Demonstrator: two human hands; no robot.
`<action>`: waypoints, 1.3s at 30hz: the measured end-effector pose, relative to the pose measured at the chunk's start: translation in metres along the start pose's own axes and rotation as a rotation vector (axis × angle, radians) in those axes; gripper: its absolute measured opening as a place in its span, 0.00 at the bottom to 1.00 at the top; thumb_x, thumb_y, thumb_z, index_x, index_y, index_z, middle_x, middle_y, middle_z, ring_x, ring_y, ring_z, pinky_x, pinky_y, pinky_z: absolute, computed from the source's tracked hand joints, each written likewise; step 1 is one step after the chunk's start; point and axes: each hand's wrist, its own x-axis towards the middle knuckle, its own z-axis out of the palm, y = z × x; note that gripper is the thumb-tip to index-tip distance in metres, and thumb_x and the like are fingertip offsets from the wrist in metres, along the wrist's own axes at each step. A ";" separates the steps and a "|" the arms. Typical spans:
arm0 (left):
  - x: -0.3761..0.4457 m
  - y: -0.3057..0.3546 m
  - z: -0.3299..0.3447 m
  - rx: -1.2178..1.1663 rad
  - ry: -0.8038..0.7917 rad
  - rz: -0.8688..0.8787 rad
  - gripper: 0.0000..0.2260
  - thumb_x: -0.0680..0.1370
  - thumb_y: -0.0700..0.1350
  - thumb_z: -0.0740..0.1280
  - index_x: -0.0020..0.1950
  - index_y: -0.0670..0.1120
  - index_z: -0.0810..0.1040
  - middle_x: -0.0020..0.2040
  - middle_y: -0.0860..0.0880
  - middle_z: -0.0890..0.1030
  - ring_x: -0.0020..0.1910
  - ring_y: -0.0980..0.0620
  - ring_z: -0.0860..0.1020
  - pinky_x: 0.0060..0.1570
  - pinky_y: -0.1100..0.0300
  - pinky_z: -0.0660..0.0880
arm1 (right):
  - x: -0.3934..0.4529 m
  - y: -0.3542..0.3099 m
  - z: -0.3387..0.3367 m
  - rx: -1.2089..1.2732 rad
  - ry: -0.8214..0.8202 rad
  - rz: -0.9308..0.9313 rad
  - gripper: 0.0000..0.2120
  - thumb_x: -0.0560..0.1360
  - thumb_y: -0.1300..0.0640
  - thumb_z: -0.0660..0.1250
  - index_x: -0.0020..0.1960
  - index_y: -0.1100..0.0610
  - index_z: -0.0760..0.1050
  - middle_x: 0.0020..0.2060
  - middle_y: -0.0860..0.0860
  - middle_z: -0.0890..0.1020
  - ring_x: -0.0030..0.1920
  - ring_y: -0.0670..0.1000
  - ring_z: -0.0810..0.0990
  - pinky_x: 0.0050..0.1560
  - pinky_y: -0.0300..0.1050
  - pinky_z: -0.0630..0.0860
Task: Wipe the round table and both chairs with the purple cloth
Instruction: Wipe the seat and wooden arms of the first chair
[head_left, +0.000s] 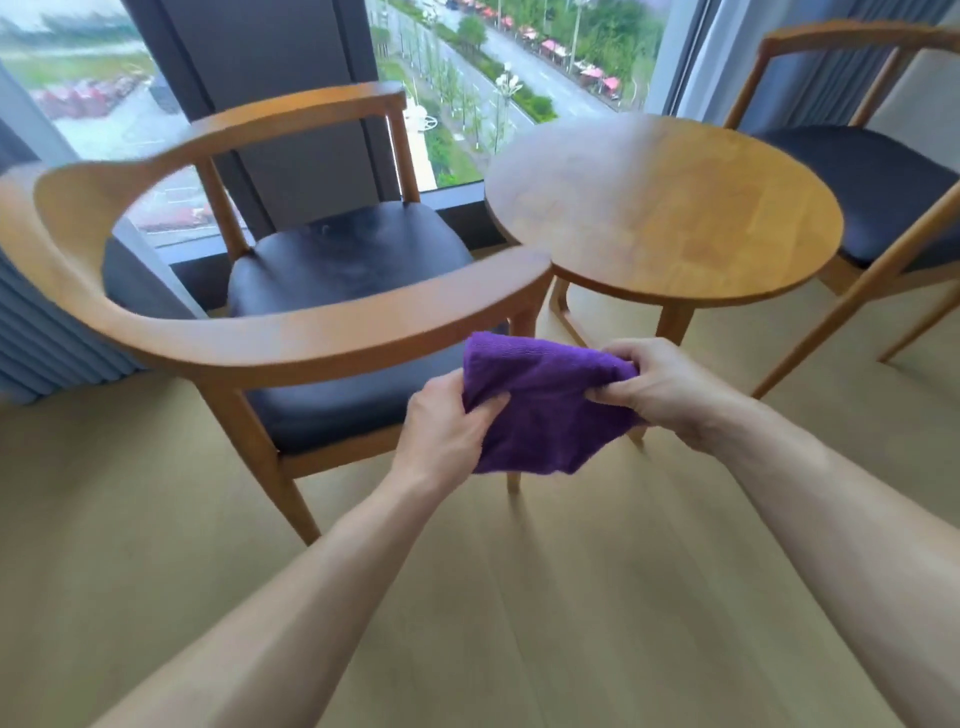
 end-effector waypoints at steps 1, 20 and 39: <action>0.002 -0.009 0.011 0.036 0.029 -0.004 0.06 0.79 0.49 0.68 0.48 0.47 0.81 0.43 0.48 0.84 0.46 0.47 0.81 0.47 0.52 0.76 | 0.004 0.012 0.005 0.016 0.008 -0.007 0.08 0.75 0.62 0.71 0.49 0.51 0.82 0.45 0.52 0.85 0.46 0.53 0.84 0.38 0.45 0.78; 0.071 -0.081 0.046 -0.087 0.288 0.229 0.10 0.76 0.47 0.71 0.56 0.55 0.78 0.51 0.57 0.83 0.51 0.54 0.82 0.53 0.48 0.80 | 0.079 0.040 0.016 -0.208 0.132 -0.496 0.08 0.74 0.61 0.72 0.49 0.49 0.81 0.44 0.50 0.84 0.47 0.51 0.83 0.47 0.48 0.81; 0.148 -0.053 0.102 -0.781 0.264 0.139 0.15 0.71 0.48 0.59 0.53 0.57 0.80 0.54 0.48 0.84 0.56 0.45 0.81 0.61 0.42 0.77 | 0.155 0.031 0.082 0.492 0.563 -0.514 0.16 0.69 0.54 0.56 0.51 0.43 0.77 0.50 0.48 0.83 0.53 0.55 0.80 0.55 0.56 0.78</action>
